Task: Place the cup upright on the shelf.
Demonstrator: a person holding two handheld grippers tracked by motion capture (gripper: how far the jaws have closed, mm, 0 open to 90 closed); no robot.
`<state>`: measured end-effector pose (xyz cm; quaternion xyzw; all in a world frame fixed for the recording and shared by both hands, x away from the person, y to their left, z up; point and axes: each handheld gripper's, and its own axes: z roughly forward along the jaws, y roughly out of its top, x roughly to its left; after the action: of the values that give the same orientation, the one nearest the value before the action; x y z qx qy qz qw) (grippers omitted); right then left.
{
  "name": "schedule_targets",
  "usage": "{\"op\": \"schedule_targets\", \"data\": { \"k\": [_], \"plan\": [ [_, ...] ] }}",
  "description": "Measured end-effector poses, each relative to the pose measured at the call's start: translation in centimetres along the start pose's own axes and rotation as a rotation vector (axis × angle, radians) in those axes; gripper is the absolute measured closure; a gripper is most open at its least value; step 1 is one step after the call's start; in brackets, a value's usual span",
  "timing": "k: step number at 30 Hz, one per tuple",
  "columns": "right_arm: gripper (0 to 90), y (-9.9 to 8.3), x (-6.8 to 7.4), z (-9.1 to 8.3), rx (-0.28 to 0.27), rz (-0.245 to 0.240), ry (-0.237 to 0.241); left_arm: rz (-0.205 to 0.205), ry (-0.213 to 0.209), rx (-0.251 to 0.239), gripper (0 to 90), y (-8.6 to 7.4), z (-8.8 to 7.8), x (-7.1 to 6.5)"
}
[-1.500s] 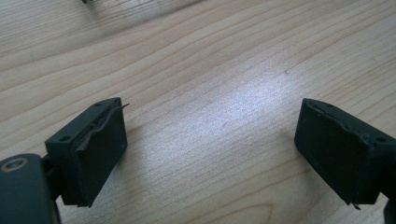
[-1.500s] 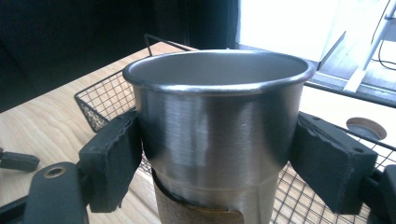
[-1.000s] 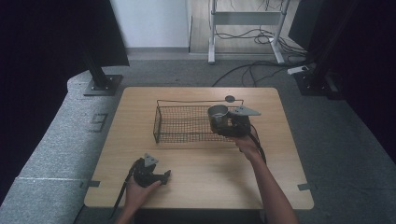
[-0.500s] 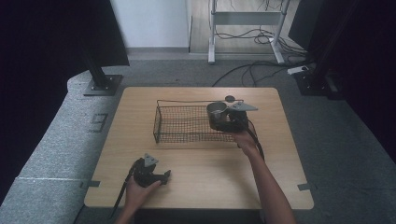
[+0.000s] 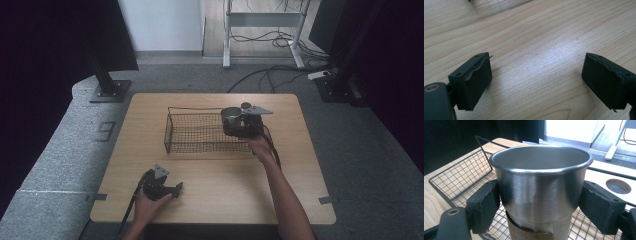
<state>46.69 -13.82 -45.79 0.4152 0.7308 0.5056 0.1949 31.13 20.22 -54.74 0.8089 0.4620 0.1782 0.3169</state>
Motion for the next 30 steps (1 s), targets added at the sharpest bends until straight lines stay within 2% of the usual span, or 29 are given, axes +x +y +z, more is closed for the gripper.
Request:
{"op": "schedule_targets", "data": {
  "k": [17, 30],
  "plan": [
    [18.5, -1.0, -0.9, 2.0, 0.047, 0.027, -0.019, 0.0, 0.0, 0.0, 9.0, 0.0, 0.0, 0.0],
    [18.8, -1.6, -0.9, 2.8, 0.087, 0.011, -0.036, 0.001, -0.001, 0.0, 9.1, 0.0, 0.0, 0.0]
  ]
}}
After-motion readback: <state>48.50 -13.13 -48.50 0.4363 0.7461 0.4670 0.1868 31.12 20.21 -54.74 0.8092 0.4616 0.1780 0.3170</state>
